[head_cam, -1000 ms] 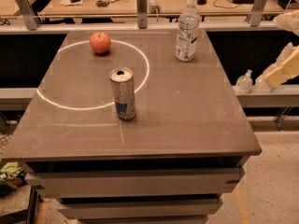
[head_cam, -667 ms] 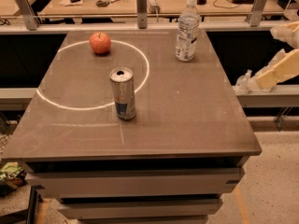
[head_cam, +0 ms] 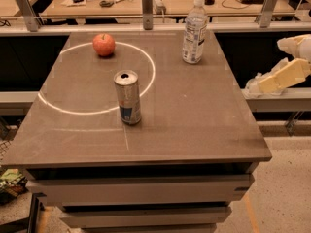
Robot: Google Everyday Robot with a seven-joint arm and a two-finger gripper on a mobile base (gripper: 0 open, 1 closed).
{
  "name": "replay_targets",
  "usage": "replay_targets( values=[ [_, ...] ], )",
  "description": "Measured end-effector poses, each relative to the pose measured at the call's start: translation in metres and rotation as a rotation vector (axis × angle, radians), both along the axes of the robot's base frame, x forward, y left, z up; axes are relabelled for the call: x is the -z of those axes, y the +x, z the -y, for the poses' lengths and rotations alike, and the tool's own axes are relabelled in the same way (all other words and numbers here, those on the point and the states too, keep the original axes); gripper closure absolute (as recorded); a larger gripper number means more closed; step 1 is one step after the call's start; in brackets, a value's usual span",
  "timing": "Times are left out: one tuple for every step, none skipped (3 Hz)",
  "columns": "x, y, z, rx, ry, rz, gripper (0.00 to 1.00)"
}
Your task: Knock blue plastic bottle over
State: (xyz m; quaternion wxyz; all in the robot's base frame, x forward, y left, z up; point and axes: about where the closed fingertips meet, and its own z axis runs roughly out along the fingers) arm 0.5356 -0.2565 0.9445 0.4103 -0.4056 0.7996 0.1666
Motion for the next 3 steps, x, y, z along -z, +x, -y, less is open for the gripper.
replay_targets(
  values=[
    [0.005,0.021,-0.007,0.027,0.088,0.031,0.00],
    [0.013,0.058,-0.011,0.088,0.215,0.073,0.00],
    [0.016,0.093,-0.016,0.106,0.278,0.113,0.00]
  ],
)
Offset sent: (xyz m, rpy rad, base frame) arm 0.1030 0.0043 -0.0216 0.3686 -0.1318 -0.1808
